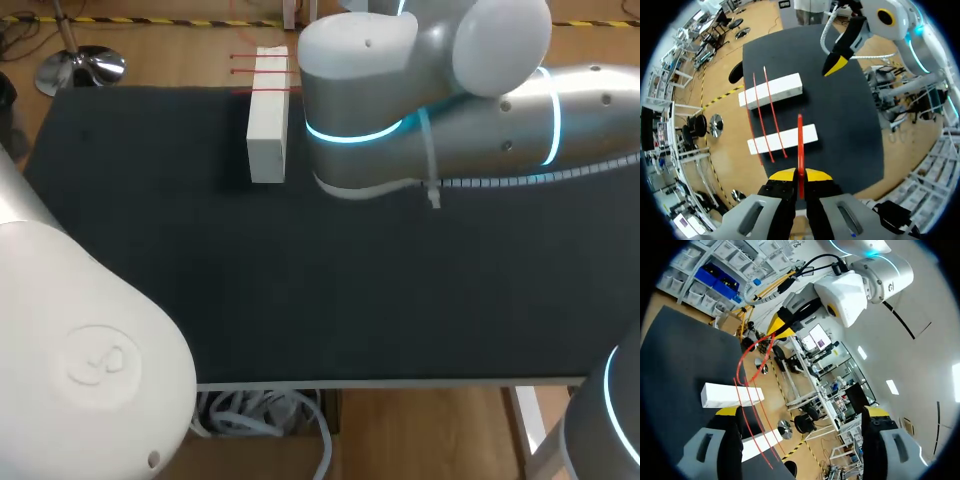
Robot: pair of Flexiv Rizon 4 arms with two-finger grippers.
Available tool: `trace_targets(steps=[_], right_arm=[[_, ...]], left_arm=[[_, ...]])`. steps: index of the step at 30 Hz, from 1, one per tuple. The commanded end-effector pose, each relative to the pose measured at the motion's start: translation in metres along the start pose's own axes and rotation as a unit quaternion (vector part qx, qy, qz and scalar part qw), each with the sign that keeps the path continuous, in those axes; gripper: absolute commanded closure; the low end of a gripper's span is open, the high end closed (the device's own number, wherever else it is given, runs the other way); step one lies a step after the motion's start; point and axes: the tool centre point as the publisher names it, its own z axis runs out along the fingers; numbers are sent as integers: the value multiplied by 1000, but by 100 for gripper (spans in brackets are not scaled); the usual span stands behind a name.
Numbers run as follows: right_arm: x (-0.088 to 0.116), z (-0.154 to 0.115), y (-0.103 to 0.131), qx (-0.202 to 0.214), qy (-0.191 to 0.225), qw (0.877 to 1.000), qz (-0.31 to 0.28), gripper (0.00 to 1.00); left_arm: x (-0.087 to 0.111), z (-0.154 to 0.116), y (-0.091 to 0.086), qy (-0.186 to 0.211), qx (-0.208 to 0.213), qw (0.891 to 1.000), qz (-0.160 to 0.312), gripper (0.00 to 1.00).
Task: Grab the tape and strap the tape.
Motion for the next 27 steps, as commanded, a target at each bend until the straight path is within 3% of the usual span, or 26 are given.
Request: trace_targets(steps=[1, 10, 22, 27], right_arm=[[-2, -1, 0, 1, 3, 1000, -1, 0], [-2, -1, 0, 1, 3, 1000, -1, 0], [-2, -1, 0, 1, 3, 1000, -1, 0], [-2, -1, 0, 1, 3, 1000, -1, 0]], left_arm=[[5, 16, 13, -7, -45, 998, -32, 100], [33, 31, 48, -29, -36, 996, -79, 100], [85, 64, 100, 22, -72, 983, -169, 100], [93, 68, 111, 32, -69, 980, -186, 100]])
